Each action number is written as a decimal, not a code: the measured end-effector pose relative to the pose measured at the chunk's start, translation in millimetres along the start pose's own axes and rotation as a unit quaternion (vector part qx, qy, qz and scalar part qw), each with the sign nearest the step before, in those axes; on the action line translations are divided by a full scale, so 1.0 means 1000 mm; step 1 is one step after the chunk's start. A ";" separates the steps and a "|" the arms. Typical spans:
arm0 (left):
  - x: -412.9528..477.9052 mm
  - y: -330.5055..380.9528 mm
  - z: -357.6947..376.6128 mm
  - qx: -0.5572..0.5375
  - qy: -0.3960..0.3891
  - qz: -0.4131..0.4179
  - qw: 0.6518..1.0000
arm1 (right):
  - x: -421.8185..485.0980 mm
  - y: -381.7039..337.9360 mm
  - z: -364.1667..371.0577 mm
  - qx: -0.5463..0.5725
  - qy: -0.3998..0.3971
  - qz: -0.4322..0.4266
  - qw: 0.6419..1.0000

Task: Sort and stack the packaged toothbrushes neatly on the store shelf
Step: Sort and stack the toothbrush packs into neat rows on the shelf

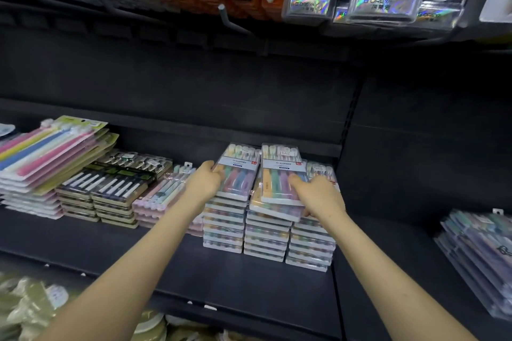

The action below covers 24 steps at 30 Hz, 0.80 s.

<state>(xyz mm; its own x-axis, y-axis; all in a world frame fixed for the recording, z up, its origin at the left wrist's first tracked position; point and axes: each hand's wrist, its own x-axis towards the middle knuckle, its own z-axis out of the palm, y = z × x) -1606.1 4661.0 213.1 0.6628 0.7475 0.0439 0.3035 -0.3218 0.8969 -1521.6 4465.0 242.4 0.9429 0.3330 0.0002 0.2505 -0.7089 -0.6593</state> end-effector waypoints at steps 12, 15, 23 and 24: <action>-0.055 0.007 0.004 0.257 -0.050 0.417 0.870 | -0.017 0.066 -0.042 0.304 0.099 0.015 0.947; -0.055 0.007 0.019 0.321 -0.091 0.434 0.837 | -0.015 0.081 -0.041 0.218 0.122 0.025 0.968; -0.061 0.009 0.036 0.323 -0.029 0.450 0.832 | 0.000 0.078 -0.034 -0.037 0.095 -0.006 0.995; -0.061 0.010 0.036 0.328 -0.024 0.449 0.831 | 0.002 0.078 -0.034 -0.055 0.096 -0.012 0.994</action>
<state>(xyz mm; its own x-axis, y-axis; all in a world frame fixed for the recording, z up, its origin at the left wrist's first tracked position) -1618.8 4591.3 203.3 0.8449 0.0161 0.5347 -0.0304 -0.9965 0.0781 -1492.6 4389.0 216.2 0.9584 0.2324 0.1657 0.2854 -0.7692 -0.5718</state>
